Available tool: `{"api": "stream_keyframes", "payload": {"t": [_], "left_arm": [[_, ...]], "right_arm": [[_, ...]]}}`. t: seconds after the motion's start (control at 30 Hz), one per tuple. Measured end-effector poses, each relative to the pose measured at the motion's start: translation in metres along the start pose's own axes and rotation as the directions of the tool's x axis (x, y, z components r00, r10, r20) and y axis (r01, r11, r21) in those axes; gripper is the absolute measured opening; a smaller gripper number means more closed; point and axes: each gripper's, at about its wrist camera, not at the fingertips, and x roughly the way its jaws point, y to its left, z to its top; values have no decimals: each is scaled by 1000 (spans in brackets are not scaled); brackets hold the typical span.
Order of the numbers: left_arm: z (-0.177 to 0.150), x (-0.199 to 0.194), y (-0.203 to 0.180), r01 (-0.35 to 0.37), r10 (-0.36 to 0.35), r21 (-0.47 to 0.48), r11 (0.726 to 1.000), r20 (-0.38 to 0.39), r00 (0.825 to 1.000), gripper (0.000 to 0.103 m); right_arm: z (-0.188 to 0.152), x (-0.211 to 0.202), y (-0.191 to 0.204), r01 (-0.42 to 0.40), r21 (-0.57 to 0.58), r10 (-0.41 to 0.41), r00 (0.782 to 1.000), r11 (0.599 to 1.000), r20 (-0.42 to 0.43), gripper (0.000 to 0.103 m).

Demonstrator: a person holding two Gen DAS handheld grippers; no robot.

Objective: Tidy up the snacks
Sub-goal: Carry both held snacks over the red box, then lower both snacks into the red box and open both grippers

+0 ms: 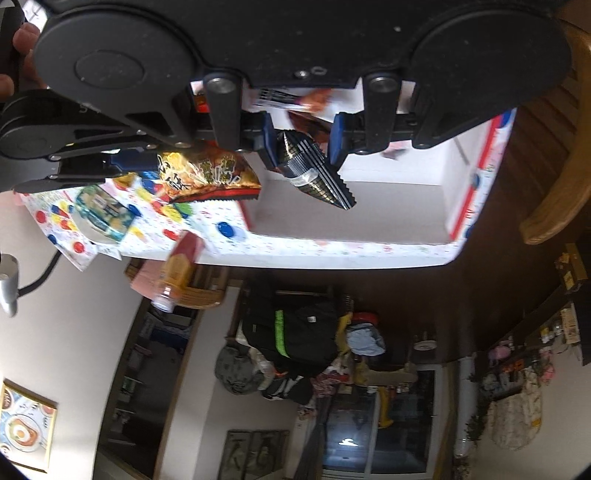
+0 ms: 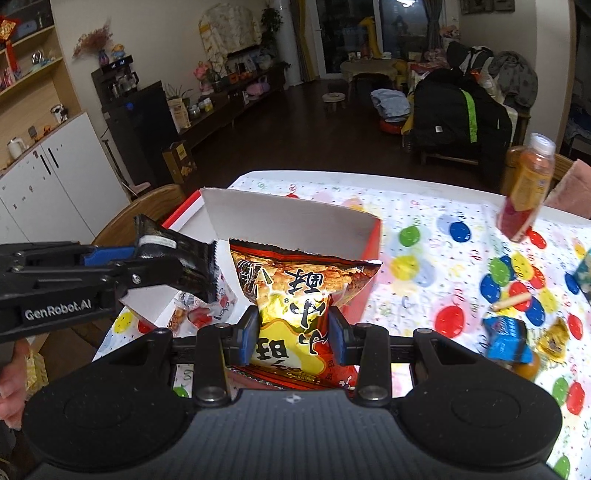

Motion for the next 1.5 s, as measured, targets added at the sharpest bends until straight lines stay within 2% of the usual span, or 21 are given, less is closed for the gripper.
{"api": "stream_keyframes", "payload": {"t": [0.23, 0.43, 0.77, 1.07, 1.4, 1.5], "left_arm": [[9, 22, 40, -74, 74, -22, 997, -20, 997, 26], [13, 43, 69, -102, 100, -40, 994, -40, 994, 26], [17, 84, 84, -133, 132, -2, 991, -83, 988, 26], [14, 106, 83, -127, 127, 9, 992, -125, 984, 26], [7, 118, 85, -129, 126, 2, 992, -197, 972, 26], [5, 117, 87, -135, 132, -1, 991, -206, 970, 29]], "right_arm": [[15, 39, 18, 19, -31, -20, 999, 999, -31, 39], [25, 71, 23, 18, -34, -20, 997, 999, -77, 39], [33, 110, 32, 25, -73, -34, 993, 997, -113, 39], [35, 120, 44, 16, -130, -32, 992, 991, -120, 39], [35, 116, 40, 14, -114, -28, 992, 993, -121, 40], [36, 116, 40, 9, -99, -22, 992, 995, -124, 44]]}}
